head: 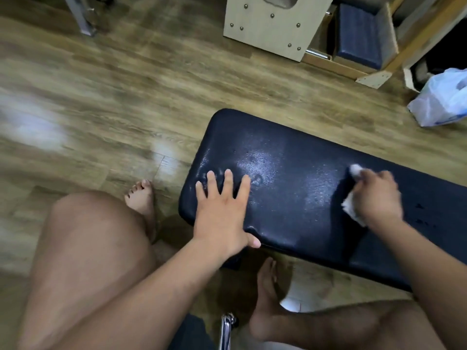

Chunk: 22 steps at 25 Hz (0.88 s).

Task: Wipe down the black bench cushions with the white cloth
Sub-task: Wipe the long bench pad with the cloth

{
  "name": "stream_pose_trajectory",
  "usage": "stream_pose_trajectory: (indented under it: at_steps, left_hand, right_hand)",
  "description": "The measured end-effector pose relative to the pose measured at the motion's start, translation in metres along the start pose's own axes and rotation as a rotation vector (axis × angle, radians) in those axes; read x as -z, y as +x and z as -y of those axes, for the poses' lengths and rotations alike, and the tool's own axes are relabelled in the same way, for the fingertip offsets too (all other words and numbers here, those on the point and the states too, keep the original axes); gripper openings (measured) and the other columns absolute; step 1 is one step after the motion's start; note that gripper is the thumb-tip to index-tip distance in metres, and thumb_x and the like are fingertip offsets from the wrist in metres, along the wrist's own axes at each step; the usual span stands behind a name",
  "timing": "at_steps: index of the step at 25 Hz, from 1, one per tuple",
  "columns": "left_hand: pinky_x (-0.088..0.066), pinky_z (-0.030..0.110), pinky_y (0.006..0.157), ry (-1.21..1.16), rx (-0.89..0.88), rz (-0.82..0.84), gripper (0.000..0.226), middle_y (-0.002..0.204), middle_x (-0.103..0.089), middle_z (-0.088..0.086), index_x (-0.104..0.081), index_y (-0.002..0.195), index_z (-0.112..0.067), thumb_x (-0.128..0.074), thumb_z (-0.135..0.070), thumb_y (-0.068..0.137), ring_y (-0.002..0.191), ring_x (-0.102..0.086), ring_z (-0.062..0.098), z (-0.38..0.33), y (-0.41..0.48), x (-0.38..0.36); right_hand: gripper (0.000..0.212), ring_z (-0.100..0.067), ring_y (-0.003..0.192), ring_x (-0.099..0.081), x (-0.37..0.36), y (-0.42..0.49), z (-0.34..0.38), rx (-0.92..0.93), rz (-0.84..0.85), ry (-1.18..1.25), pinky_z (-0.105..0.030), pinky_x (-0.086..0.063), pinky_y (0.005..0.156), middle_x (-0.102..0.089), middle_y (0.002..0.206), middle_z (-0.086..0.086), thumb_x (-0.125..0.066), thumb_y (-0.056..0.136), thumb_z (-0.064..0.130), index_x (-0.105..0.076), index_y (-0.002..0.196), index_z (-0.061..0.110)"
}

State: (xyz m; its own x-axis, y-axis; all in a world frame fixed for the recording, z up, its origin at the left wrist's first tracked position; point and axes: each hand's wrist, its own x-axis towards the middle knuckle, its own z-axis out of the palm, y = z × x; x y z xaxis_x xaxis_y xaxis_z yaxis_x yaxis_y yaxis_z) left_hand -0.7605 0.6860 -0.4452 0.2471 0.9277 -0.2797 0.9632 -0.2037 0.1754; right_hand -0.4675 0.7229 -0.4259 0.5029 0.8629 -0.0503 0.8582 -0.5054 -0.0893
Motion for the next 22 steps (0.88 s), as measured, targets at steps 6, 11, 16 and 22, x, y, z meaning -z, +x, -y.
stream_pose_trajectory:
  at_steps: [6,11,16,22]
  left_hand:
    - [0.001,0.057,0.12,-0.059,0.011,-0.065,0.132,0.165,0.005,0.011,0.004,0.155,-0.021,-0.069,-0.078,0.061,0.149,0.008,0.042,0.006,-0.004,-0.007]
    - [0.004,0.055,0.12,-0.092,0.042,-0.061,0.14,0.165,0.007,0.01,0.012,0.153,-0.014,-0.071,-0.077,0.06,0.149,0.011,0.039,0.004,-0.007,-0.006]
    - [0.001,0.062,0.118,-0.046,0.02,-0.047,0.14,0.163,0.011,0.016,0.022,0.149,-0.02,-0.07,-0.078,0.061,0.147,0.01,0.047,0.0,0.0,-0.003]
    - [-0.001,0.064,0.117,-0.102,-0.015,-0.064,0.14,0.163,0.005,0.017,0.024,0.148,-0.018,-0.07,-0.076,0.063,0.147,0.007,0.048,0.001,-0.003,0.001]
  right_hand:
    - [0.038,-0.036,0.089,-0.054,-0.038,-0.058,0.135,0.273,0.099,0.163,-0.039,-0.045,0.083,-0.045,0.118,-0.01,-0.043,0.092,0.018,-0.055,0.125,0.032]
    - [0.026,-0.033,0.084,-0.058,-0.04,-0.075,0.154,0.64,0.08,0.035,-0.033,-0.038,0.065,-0.048,0.114,-0.002,-0.043,0.094,0.036,-0.052,0.119,0.032]
    - [0.047,-0.041,0.085,-0.061,-0.011,0.027,0.03,0.231,-0.073,-0.186,-0.041,-0.046,0.076,-0.05,0.117,-0.01,-0.054,0.082,0.023,-0.049,0.124,0.044]
    - [0.039,-0.045,0.097,-0.056,-0.037,0.063,0.11,0.065,-0.077,-0.038,-0.045,-0.047,0.087,-0.054,0.114,-0.023,-0.037,0.089,0.015,-0.061,0.121,0.017]
